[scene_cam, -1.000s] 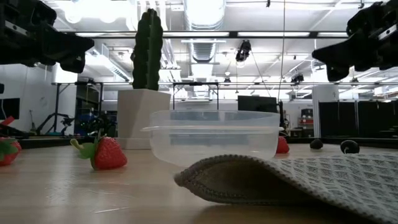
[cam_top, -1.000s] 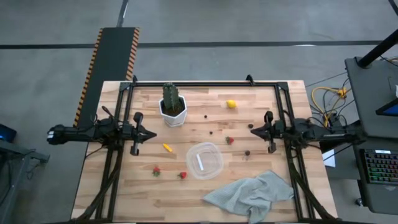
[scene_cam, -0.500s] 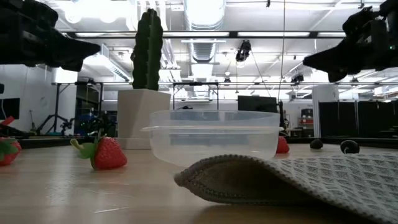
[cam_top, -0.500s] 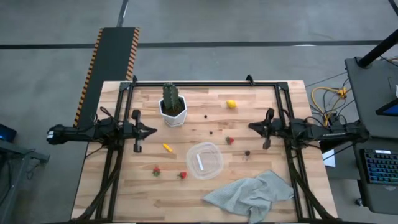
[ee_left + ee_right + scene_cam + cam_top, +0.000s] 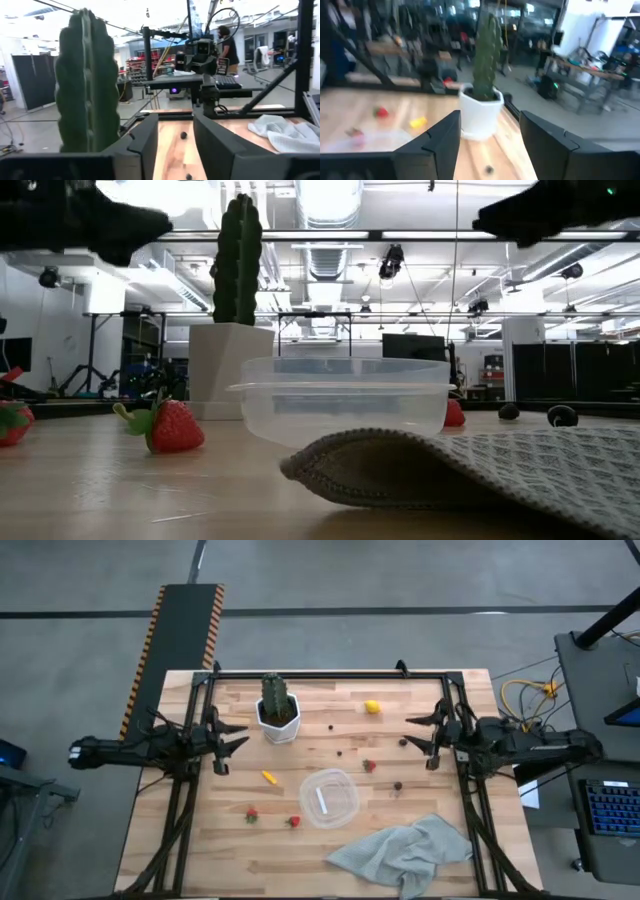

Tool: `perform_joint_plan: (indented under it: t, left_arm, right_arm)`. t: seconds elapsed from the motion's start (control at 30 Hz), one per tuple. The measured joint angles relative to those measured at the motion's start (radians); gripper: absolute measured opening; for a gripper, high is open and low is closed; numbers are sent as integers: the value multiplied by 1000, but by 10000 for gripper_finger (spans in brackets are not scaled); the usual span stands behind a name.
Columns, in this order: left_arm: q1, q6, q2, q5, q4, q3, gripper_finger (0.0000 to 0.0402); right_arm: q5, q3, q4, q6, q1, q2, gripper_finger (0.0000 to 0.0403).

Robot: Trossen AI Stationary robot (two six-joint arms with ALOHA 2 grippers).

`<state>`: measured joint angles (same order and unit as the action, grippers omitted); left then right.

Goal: Pick and placing Produce into tupperware
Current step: Put the yellow lemon into the transparent container

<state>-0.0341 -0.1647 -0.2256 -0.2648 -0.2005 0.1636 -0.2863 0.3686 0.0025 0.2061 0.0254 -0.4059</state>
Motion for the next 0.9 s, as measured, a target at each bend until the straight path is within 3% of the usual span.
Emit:
perform_joint_plan:
  t: [0.13,0.23,0.5,0.9]
  left_arm:
    - [0,-31,-105,-32,31,106,133]
    - [0,-37,-178,-33,61,145,134]
    - [0,-55,-277,-36,27,153,134]
    - [0,-61,-277,-35,-24,165,135]
  right_arm:
    - [-184,174,-199,30,-2,-140,201]
    - [-229,274,-305,25,-25,-245,201]
    - [-225,435,-437,3,-143,-502,201]
    - [-21,483,-451,19,-363,-767,201]
